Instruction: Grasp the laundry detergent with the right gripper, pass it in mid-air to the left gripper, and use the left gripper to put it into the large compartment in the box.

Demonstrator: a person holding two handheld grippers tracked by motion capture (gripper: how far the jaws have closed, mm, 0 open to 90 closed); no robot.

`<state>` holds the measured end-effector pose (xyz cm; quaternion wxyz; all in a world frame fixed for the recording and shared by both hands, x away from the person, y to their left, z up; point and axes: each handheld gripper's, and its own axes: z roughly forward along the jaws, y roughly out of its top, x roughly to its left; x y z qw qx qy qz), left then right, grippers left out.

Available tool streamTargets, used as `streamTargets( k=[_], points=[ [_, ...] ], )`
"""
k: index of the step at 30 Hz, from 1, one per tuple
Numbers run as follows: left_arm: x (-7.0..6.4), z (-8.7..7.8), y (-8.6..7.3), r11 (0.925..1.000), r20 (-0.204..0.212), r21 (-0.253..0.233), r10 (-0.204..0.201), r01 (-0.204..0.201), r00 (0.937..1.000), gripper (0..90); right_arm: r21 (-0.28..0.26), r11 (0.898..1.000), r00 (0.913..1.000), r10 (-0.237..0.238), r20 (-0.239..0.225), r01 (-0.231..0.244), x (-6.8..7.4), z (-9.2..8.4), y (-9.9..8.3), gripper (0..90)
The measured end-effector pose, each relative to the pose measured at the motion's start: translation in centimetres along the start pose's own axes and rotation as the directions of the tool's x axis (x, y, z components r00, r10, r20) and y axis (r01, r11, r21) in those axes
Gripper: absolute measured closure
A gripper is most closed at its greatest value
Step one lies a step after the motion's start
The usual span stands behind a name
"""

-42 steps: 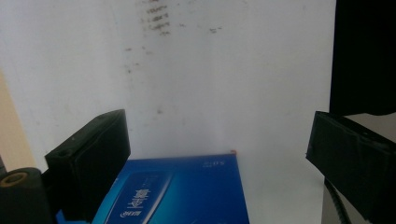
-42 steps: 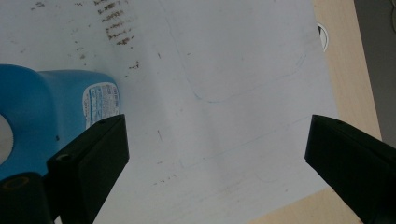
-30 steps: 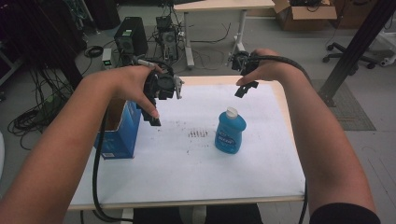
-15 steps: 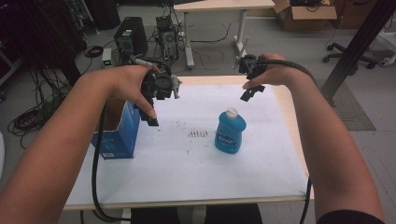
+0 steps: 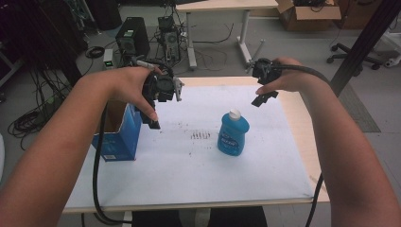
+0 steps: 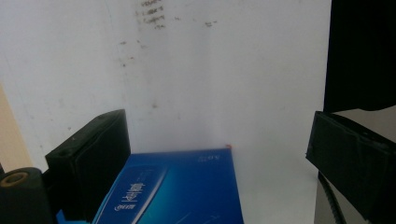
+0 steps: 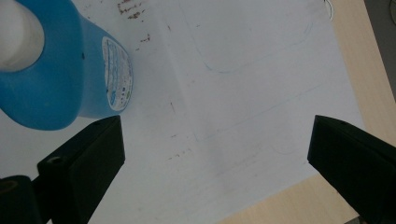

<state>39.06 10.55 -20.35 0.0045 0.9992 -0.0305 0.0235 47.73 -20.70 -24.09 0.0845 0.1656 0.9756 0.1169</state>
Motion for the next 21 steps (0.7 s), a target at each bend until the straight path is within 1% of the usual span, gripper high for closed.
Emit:
streamTargets(
  k=[6, 8, 13, 14, 17, 18, 20, 21],
  points=[
    [0.0, 0.0, 0.1, 1.0000, 0.002, 0.001, -0.007, 0.007, 1.0000, 6.6, 0.004, 1.000, 1.0000, -0.004, 0.003, 0.004, 0.9, 0.1, -1.2, 3.9],
    [-0.1, 0.1, 0.2, 1.0000, 0.005, 0.006, -0.008, 0.007, 1.0000, 6.7, 0.000, 1.000, 1.0000, -0.005, -0.001, 0.005, 1.4, 0.1, -1.7, 3.9],
    [-0.2, 0.2, 0.5, 1.0000, 0.004, 0.003, -0.006, 0.006, 1.0000, 6.6, -0.006, 1.000, 0.9998, -0.020, -0.002, 0.020, 2.1, 0.1, -2.3, 3.9],
    [-0.2, 0.2, 0.5, 1.0000, 0.003, 0.004, 0.000, 0.000, 1.0000, 6.6, -0.009, 1.000, 0.9998, -0.020, -0.004, 0.020, 2.3, 0.1, -2.4, 3.9],
    [-0.2, 0.2, 0.6, 1.0000, 0.005, 0.008, 0.003, -0.003, 1.0000, 6.8, 0.000, 1.000, 0.9995, -0.030, -0.005, 0.030, 2.9, 0.2, -2.8, 3.9],
    [-0.2, 0.2, 0.6, 0.9999, 0.004, 0.010, 0.005, -0.005, 1.0000, 6.8, 0.000, 1.000, 0.9995, -0.030, -0.005, 0.030, 2.9, 0.2, -2.8, 3.9],
    [-0.3, 0.2, 0.7, 1.0000, 0.004, 0.006, 0.006, -0.006, 1.0000, 6.8, 0.007, 0.999, 0.9993, -0.037, -0.008, 0.037, 3.4, 0.4, -3.0, 3.9],
    [-0.3, 0.2, 0.7, 1.0000, 0.005, 0.004, 0.006, -0.006, 1.0000, 6.8, 0.007, 0.999, 0.9993, -0.037, -0.008, 0.037, 3.4, 0.4, -3.0, 3.9]
  ],
)
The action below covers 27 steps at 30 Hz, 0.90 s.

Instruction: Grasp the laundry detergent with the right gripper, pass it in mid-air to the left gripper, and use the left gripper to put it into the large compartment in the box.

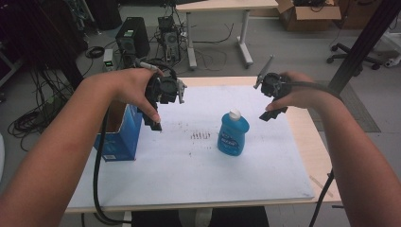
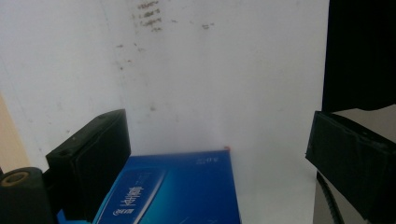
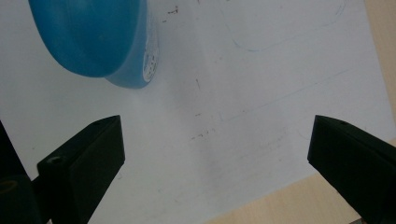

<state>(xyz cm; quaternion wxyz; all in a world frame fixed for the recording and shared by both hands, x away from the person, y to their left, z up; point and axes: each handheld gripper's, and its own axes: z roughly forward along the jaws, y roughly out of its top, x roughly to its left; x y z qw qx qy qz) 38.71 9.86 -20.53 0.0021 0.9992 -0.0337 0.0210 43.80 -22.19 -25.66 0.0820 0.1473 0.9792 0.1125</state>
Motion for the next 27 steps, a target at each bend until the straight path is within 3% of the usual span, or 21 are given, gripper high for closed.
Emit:
streamTargets(
  k=[5, 8, 27],
  points=[
    [-0.1, 0.0, 0.1, 1.0000, -0.004, 0.006, 0.004, -0.004, 1.0000, 6.7, -0.009, 1.000, 1.0000, -0.008, -0.006, 0.008, 0.7, 0.6, -0.5, 4.0],
    [-0.2, 0.1, 0.2, 1.0000, -0.002, 0.007, 0.006, -0.006, 1.0000, 6.8, -0.041, 0.999, 0.9998, -0.016, -0.014, 0.016, 1.3, 1.3, -1.1, 4.0],
    [-0.1, 0.4, 0.8, 0.9997, -0.005, 0.021, 0.012, -0.012, 0.9999, 6.6, -0.139, 0.990, 0.9984, -0.008, -0.056, 0.000, 3.7, 4.5, -2.7, 4.2]
  ],
)
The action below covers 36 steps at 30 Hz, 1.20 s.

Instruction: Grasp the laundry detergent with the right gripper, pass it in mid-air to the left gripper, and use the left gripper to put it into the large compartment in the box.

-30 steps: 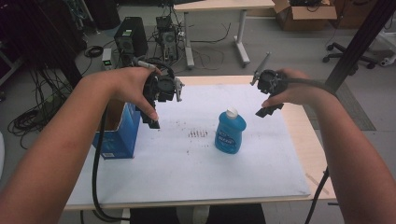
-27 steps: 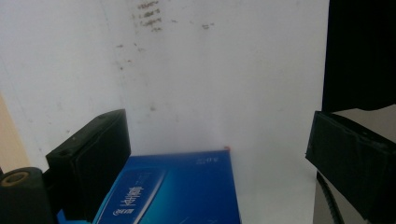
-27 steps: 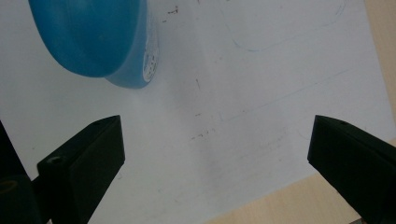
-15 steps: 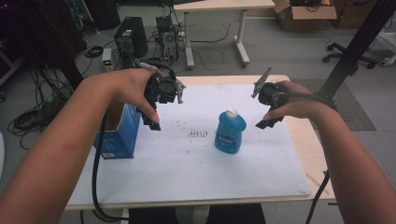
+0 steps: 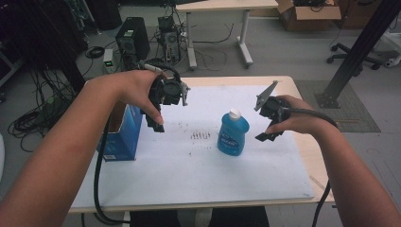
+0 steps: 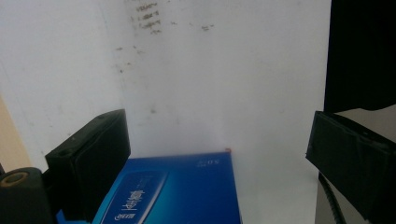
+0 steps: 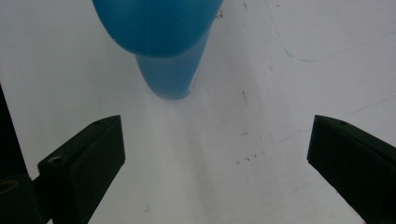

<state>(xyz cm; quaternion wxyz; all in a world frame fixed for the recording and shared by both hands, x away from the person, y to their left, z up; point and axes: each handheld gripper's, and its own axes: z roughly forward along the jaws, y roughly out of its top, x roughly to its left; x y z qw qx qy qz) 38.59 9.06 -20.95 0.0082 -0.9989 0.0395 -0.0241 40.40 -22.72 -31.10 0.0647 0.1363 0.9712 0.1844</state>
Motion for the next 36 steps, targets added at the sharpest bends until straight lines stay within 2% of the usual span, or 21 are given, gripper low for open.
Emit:
streamTargets(
  k=[9, 12, 17, 24, 29, 30, 36],
  points=[
    [-0.1, 0.2, 0.2, 1.0000, -0.004, 0.004, 0.007, -0.006, 1.0000, 6.6, -0.030, 0.999, 0.9994, -0.022, -0.027, 0.021, 1.4, 2.0, -0.5, 4.2],
    [-0.1, 0.2, 0.3, 1.0000, -0.003, 0.004, 0.007, -0.007, 1.0000, 6.6, -0.046, 0.999, 0.9995, -0.013, -0.028, 0.012, 1.7, 2.5, -0.7, 4.1],
    [-0.1, 0.2, 0.2, 1.0000, -0.005, 0.006, 0.006, -0.006, 1.0000, 6.6, -0.109, 0.994, 0.9993, 0.011, -0.034, -0.015, 2.1, 3.5, -1.2, 4.0],
    [-0.1, 0.4, 0.4, 1.0000, 0.002, 0.003, 0.005, -0.005, 1.0000, 6.5, -0.137, 0.990, 0.9989, 0.032, -0.034, -0.036, 2.2, 4.9, -1.8, 3.6],
    [0.0, 0.6, 0.4, 1.0000, 0.009, 0.005, 0.003, -0.003, 1.0000, 6.5, -0.202, 0.977, 0.9977, 0.062, -0.027, -0.066, 2.3, 5.8, -2.0, 3.5],
    [0.0, 0.7, 0.4, 1.0000, 0.010, 0.005, 0.001, -0.001, 0.9999, 6.5, -0.202, 0.977, 0.9977, 0.062, -0.027, -0.066, 2.3, 5.8, -2.0, 3.5],
    [0.0, 0.8, 0.3, 1.0000, 0.012, 0.004, -0.002, 0.002, 0.9999, 6.5, -0.256, 0.961, 0.9949, 0.099, -0.021, -0.101, 2.4, 6.9, -2.1, 3.4]
  ],
)
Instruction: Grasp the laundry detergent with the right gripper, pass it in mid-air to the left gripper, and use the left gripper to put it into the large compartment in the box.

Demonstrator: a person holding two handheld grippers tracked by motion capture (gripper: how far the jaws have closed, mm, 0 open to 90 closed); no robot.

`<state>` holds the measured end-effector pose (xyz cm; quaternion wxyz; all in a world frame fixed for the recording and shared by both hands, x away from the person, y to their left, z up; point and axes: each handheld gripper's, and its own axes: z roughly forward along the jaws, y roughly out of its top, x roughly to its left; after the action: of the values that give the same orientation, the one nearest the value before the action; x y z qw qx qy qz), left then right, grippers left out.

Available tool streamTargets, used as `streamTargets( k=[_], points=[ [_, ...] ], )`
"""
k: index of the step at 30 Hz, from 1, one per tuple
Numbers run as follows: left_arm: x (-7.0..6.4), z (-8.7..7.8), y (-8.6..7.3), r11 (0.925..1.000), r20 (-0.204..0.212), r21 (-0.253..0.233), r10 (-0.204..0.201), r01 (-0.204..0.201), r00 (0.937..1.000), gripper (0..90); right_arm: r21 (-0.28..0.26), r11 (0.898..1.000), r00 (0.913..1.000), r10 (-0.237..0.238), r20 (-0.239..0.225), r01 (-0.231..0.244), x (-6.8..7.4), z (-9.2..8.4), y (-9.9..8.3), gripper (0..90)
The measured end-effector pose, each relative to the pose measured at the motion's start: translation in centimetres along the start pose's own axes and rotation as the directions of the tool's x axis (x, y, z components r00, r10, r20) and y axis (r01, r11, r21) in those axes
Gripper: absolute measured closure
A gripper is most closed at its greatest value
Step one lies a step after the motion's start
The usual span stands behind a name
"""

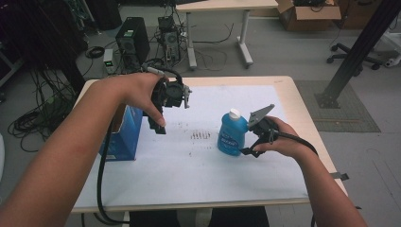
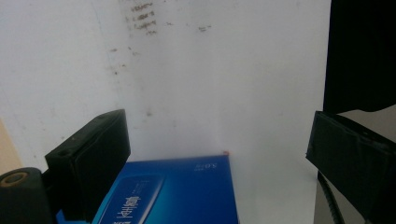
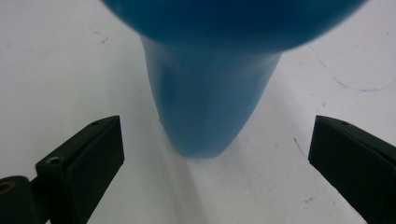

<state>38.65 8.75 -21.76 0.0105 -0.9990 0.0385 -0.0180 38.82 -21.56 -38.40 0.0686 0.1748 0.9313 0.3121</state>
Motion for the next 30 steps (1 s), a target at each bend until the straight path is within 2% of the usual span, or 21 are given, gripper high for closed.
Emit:
streamTargets(
  k=[13, 17, 19, 24, 30],
  points=[
    [0.0, 0.2, -0.4, 1.0000, 0.001, -0.002, -0.006, 0.006, 1.0000, 6.5, -0.094, 0.995, 0.9991, 0.040, 0.016, -0.039, 0.1, 0.8, -0.2, 3.0],
    [-0.1, 0.1, -0.5, 1.0000, 0.000, -0.003, -0.006, 0.006, 1.0000, 6.6, -0.152, 0.987, 0.9978, 0.062, 0.021, -0.059, 0.2, 1.0, -0.5, 2.7],
    [-0.1, 0.1, -0.5, 1.0000, -0.001, -0.004, -0.008, 0.008, 1.0000, 6.5, -0.158, 0.985, 0.9973, 0.068, 0.027, -0.063, 0.2, 1.0, -0.5, 2.6],
    [-0.2, 0.0, -0.4, 1.0000, 0.000, -0.004, -0.008, 0.008, 1.0000, 6.6, -0.218, 0.972, 0.9945, 0.094, 0.046, -0.082, 0.2, 1.3, -0.8, 2.7],
    [-0.2, 0.0, -0.4, 1.0000, -0.001, 0.000, -0.009, 0.009, 1.0000, 6.6, -0.261, 0.961, 0.9928, 0.109, 0.049, -0.093, 0.3, 1.6, -1.1, 2.3]
  ],
)
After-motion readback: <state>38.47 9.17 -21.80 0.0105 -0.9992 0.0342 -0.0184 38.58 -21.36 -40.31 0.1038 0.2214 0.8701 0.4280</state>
